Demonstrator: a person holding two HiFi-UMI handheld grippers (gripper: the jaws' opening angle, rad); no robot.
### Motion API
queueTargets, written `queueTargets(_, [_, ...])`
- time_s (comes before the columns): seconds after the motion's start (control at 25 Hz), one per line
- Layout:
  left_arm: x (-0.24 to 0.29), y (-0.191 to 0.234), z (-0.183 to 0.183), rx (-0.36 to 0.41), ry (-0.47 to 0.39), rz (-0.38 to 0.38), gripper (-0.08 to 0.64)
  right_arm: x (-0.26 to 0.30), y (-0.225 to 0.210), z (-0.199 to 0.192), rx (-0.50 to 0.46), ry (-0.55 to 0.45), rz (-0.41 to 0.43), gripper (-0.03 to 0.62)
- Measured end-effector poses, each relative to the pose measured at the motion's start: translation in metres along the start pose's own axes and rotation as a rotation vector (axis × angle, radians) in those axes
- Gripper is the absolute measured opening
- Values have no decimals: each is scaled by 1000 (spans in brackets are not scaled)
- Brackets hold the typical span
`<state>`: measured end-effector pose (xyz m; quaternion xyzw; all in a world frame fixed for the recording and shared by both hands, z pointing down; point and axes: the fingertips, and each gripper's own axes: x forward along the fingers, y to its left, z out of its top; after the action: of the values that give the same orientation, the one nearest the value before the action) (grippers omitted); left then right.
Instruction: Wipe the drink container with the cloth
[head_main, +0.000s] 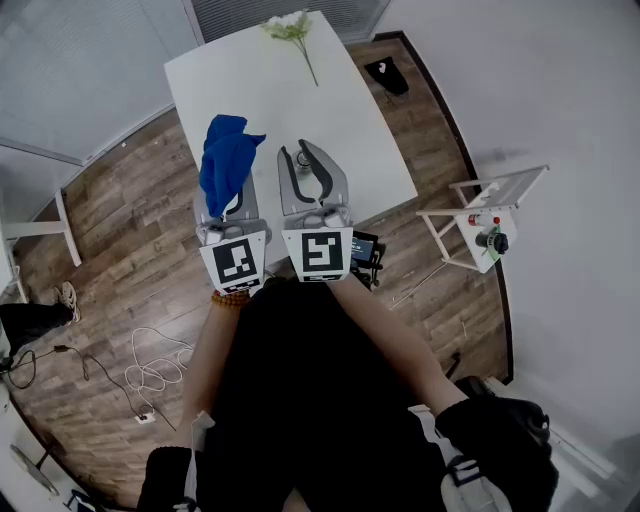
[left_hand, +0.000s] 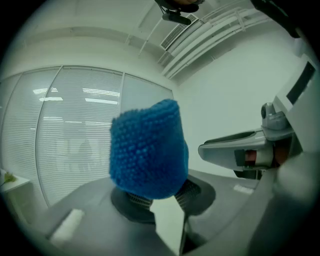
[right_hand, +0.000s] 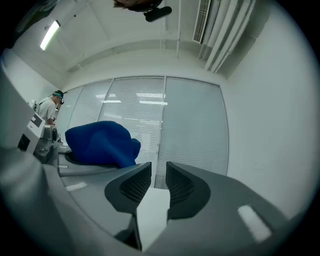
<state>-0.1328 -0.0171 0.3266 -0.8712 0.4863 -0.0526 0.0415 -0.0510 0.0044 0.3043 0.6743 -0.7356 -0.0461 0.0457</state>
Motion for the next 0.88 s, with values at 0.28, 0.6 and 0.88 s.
queueTargets(0.28, [-11,-4,-4,-5,7,-6,189,-11,4,-8,15,39,6,80])
queueTargets(0.6, [-25,-15,-3,5,-1,-28,189,-22,17,-13,0,69,29,63])
queueTargets(0.88, [-42,-14,-6,-9,0,-33,189,-31,33,-18,2,93,50,55])
